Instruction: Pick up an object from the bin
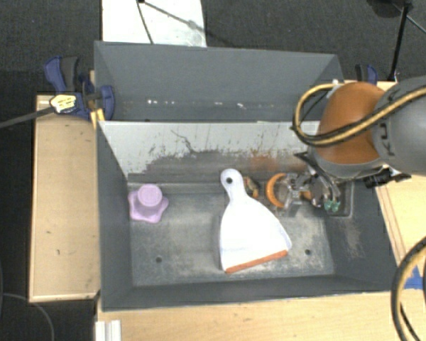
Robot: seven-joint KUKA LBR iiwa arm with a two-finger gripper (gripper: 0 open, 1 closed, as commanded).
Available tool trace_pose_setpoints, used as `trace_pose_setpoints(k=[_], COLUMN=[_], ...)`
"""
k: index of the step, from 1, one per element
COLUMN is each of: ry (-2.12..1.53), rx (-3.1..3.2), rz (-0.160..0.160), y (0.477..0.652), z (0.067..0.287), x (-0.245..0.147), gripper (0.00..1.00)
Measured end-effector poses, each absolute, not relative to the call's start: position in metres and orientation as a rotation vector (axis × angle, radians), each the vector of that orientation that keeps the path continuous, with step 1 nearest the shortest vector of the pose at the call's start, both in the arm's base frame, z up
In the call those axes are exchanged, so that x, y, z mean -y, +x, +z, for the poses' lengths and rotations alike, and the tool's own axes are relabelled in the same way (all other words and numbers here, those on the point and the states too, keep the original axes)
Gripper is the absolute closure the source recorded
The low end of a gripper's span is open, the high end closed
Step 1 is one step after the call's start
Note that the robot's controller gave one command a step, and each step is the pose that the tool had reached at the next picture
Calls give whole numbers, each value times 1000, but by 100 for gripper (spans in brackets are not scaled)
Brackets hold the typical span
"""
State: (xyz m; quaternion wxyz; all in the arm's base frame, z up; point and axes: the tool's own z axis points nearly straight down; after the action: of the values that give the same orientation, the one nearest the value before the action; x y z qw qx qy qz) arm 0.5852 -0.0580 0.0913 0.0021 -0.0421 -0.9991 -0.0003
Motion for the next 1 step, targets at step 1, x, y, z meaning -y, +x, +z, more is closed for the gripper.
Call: trace_pose_setpoints(k=[1], ry=[-132], rx=[3139], rz=[-1], y=[587], z=[108], x=[58], gripper=[100])
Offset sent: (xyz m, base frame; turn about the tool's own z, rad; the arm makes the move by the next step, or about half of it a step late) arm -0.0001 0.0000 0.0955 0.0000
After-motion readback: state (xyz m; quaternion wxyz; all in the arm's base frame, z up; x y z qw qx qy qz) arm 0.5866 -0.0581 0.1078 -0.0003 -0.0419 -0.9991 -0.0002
